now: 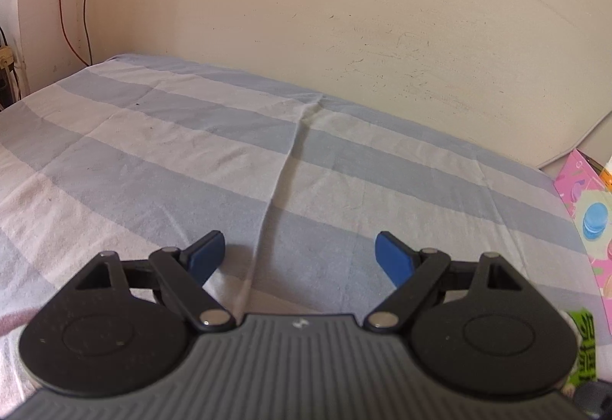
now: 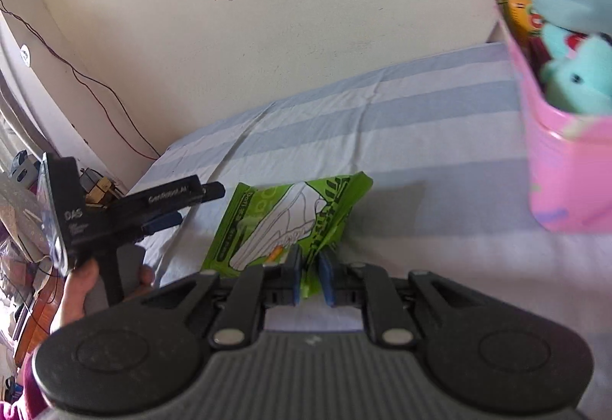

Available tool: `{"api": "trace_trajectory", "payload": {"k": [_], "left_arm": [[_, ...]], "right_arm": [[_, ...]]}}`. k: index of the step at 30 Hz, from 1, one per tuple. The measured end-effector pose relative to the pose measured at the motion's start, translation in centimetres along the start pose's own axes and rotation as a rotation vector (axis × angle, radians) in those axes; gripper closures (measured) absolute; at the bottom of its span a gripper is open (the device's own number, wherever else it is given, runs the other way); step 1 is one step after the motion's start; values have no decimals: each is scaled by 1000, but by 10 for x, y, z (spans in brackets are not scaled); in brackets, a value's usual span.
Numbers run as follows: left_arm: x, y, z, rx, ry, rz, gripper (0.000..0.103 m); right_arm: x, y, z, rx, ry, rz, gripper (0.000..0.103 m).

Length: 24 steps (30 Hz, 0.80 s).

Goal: Organize objects
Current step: 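Carry the tissue pack over the pink tin and lower it inside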

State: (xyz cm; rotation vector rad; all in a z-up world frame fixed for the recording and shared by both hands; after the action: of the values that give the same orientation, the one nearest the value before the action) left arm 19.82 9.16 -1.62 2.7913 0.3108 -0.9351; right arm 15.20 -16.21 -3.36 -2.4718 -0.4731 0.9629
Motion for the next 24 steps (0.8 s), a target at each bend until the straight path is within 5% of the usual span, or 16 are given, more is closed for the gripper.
{"api": "trace_trajectory", "payload": {"k": [6, 9, 13, 15, 21, 24], "left_arm": [[-9, 16, 6, 63, -9, 103, 16], [-23, 23, 8, 71, -77, 324, 16], [-49, 26, 16, 84, -120, 472, 16], [-57, 33, 24, 106, -159, 512, 16], [-68, 60, 49, 179, -218, 560, 18], [-65, 73, 59, 226, -219, 537, 35]], "right_arm": [[-53, 14, 21, 1, 94, 82, 74], [-63, 19, 17, 10, 139, 85, 49], [-57, 8, 18, -125, 107, 114, 38], [-49, 3, 23, -205, 84, 142, 27], [-33, 0, 30, -264, 39, 125, 26], [-24, -1, 32, -301, 11, 142, 26]]}}
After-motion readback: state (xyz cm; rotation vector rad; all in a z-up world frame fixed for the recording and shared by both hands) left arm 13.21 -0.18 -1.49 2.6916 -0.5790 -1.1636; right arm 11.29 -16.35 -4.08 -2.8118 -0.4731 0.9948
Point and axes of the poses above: each gripper's, at about its wrist camera, not at the fingertips, and x roughly the way its jaws point, y to its right, z to its underside, the point moved 4 cm from there along x, roughly the way its jaws point, and after that the axes turned 4 degrees about -z, right-handed, at the moved point
